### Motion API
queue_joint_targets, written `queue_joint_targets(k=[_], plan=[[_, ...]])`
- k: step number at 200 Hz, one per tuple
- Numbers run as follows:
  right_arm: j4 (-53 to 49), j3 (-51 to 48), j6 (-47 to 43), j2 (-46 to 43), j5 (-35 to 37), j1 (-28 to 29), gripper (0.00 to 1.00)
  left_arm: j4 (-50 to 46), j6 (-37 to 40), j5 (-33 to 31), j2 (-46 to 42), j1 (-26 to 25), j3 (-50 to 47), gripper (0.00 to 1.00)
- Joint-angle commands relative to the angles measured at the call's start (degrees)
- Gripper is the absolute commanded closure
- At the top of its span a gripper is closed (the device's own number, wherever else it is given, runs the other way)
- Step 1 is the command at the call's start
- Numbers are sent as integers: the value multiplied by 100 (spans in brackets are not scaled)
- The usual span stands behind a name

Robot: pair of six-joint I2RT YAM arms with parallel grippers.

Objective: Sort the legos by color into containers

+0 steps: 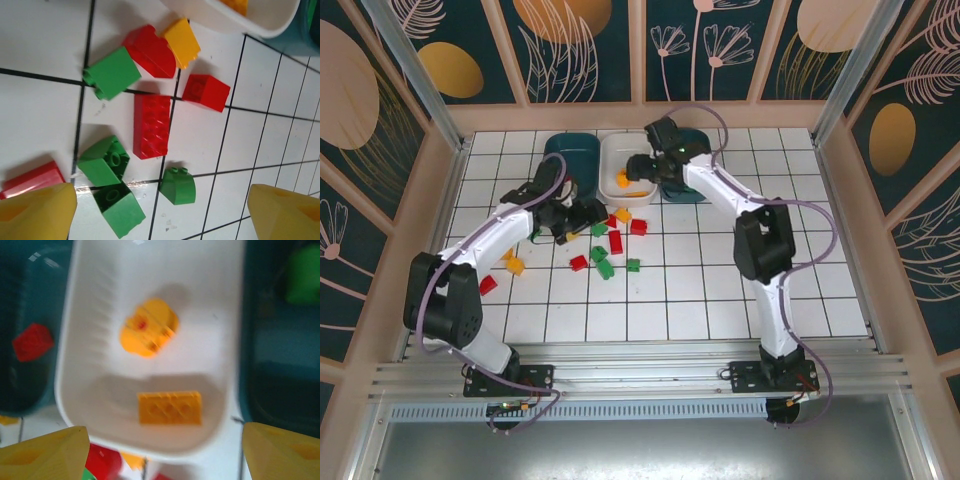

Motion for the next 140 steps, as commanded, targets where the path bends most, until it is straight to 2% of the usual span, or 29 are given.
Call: queue_joint_targets(k=[1,41,66,94,140], plan=[[259,-630,263,-739,149,-335,20,-471,107,-125,243,-169,245,13],[377,-1428,410,-1244,173,-533,21,-1029,-105,-360,399,-638,253,15],[488,-1932,451,-1570,155,-529,21,-1106,-560,-411,299,-722,-118,23],[629,-2454,442,-1935,100,-534,22,-842,-890,-438,297,-945,-321,25],[675,-2983,305,-2491,200,-583,22,-724,-1254,-720,578,-1479,-225,22]])
